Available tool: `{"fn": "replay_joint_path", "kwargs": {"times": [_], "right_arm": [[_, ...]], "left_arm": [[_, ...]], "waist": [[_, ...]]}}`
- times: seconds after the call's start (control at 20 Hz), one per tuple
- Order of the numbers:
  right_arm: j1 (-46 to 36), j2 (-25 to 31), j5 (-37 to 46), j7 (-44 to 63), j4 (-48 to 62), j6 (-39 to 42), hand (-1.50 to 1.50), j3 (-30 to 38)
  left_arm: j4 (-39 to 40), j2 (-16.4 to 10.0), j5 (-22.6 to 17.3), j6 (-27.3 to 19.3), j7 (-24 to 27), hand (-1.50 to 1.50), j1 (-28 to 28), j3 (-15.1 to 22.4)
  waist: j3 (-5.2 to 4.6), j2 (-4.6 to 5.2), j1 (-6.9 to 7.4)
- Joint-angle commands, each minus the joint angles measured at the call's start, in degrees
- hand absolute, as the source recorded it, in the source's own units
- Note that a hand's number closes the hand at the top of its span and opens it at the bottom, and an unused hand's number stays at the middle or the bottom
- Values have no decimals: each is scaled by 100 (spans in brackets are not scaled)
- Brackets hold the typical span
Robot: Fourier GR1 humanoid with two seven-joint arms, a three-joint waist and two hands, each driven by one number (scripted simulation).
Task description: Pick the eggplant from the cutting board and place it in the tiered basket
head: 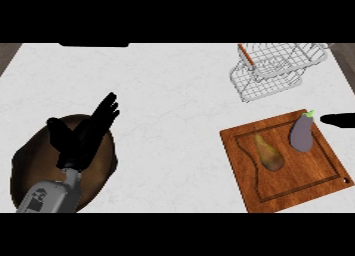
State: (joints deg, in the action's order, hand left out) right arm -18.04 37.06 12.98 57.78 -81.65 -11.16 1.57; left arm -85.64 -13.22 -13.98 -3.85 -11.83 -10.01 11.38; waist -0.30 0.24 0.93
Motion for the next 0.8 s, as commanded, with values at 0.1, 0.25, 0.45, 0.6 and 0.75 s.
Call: {"fn": "replay_joint_path", "kwargs": {"times": [0.1, 0.25, 0.45, 0.6, 0.75], "right_arm": [[-993, 840, 72, 1685, 654, 1788, -150, -638], [-1781, 575, -80, 2309, 1033, 2158, -150, -904], [-2462, 2, -91, 2645, 1903, 1956, -150, -1094], [-2955, -233, -141, 2539, 2674, 1995, -150, -1074], [-2999, -496, 23, 2438, 3217, 1947, -150, -1242]], "left_arm": [[115, 94, 43, -14, -185, 0, -314, 63], [265, 80, 16, 141, -19, 0, -354, 40], [288, 171, 81, 138, -39, 0, -350, 154], [320, 146, -14, 222, -21, 0, -304, 71], [349, -86, 16, 337, 145, 0, -221, -91]], "waist": [[-2, 32, 166], [-4, 51, 283], [9, 67, 336], [15, 73, 340], [17, 52, 253]]}}
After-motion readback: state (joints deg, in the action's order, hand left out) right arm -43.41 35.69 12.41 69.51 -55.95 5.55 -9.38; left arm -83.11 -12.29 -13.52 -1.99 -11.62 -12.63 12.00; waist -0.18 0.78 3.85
